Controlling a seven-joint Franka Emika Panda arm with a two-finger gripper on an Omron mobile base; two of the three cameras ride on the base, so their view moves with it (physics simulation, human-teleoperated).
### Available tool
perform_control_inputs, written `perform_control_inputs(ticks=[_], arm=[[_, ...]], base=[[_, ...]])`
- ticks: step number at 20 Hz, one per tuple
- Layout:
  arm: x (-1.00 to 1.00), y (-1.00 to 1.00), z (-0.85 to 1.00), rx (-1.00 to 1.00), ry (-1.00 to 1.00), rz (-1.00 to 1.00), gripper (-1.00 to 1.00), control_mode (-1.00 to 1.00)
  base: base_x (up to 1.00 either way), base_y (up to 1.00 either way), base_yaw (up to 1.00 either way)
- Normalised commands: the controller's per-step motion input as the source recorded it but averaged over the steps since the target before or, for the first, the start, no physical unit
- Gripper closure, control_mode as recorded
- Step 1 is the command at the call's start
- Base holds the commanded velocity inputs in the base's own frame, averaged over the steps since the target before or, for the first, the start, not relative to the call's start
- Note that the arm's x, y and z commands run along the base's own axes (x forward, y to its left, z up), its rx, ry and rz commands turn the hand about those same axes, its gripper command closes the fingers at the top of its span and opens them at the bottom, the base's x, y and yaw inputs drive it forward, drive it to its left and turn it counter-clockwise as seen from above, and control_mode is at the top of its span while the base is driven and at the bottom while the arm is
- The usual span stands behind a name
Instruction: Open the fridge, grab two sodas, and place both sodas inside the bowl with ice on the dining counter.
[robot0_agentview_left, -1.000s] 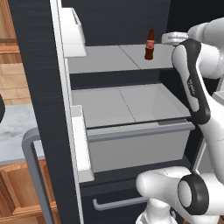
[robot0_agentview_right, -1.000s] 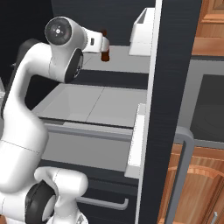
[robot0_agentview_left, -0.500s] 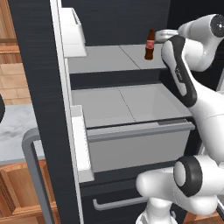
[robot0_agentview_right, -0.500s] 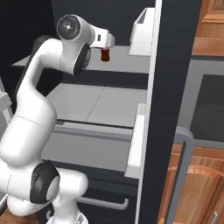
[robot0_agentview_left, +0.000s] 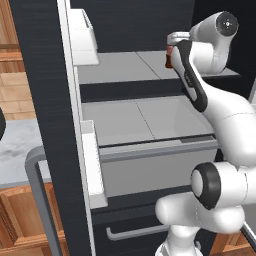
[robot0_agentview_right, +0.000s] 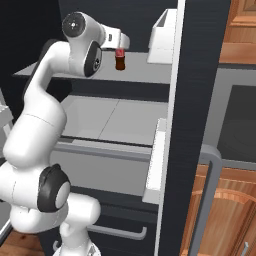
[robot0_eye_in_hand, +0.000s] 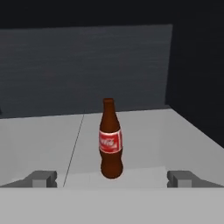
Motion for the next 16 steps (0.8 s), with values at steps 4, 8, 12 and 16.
perform_control_inputs(ticks=[4, 8, 12, 16], arm=[[0.27, 0.09, 0.0, -0.04, 0.02, 0.0, -1.0, -1.0], [0.36, 0.01, 0.0, -0.01, 0.01, 0.0, -1.0, -1.0], [0.36, 0.0, 0.0, 0.0, 0.01, 0.0, -1.0, -1.0], [0.33, 0.0, -0.09, 0.0, 0.04, 0.0, -1.0, -1.0]], base=[[0.0, 0.0, 0.0], [0.0, 0.0, 0.0], [0.0, 0.0, 0.0], [0.0, 0.0, 0.0]])
